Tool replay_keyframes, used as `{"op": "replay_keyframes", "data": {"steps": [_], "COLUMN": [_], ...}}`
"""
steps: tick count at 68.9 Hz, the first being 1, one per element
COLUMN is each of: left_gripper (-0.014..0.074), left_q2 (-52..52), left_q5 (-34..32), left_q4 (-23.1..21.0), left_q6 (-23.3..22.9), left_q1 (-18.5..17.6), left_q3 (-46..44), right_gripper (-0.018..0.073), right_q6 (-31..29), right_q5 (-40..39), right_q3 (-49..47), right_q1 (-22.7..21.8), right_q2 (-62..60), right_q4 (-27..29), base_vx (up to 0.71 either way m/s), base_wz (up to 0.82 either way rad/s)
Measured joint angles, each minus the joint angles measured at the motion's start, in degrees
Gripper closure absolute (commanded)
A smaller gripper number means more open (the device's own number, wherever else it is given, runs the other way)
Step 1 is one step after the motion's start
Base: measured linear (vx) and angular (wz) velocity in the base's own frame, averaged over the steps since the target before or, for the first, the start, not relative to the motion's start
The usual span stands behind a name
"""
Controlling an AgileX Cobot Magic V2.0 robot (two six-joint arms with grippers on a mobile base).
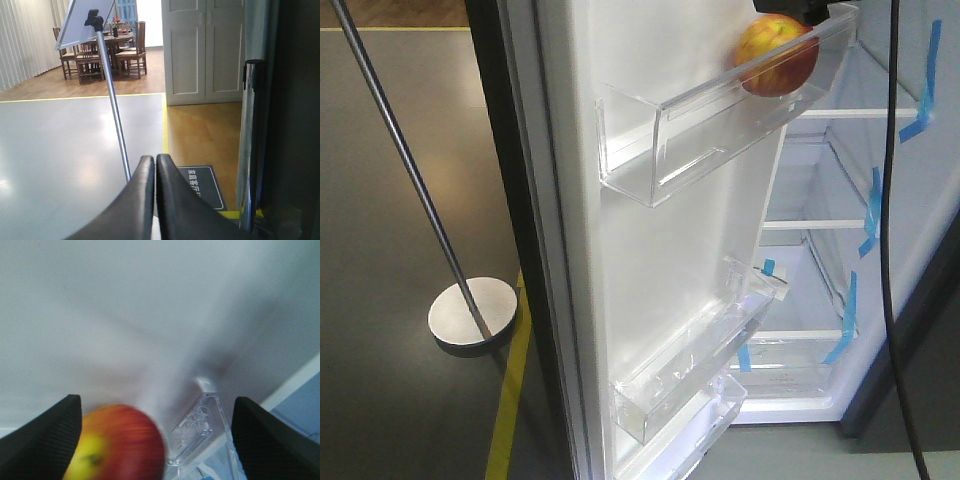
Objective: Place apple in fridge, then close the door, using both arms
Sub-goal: 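Lower the apple into the top clear door bin and open the right gripper, then withdraw the open right gripper up and away from the door bin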
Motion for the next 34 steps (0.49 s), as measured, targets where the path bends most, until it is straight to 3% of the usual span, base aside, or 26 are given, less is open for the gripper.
{"op": "replay_keyframes", "data": {"steps": [21,34], "left_gripper": [0.0605,0.0605], "left_q2": [0.00,0.00], "left_q5": [0.00,0.00], "left_q4": [0.00,0.00], "left_q6": [0.00,0.00], "left_q1": [0.00,0.00], "left_q3": [0.00,0.00], "right_gripper": [-0.0020,0.0095], "right_q6": [-0.27,-0.03], "right_q5": [-0.24,-0.24], "right_q3": [0.00,0.00], "right_q1": [0.00,0.00], "right_q2": [0.00,-2.09], "right_q4": [-0.17,-0.17], "base_vx": [0.00,0.00], "base_wz": [0.00,0.00]}}
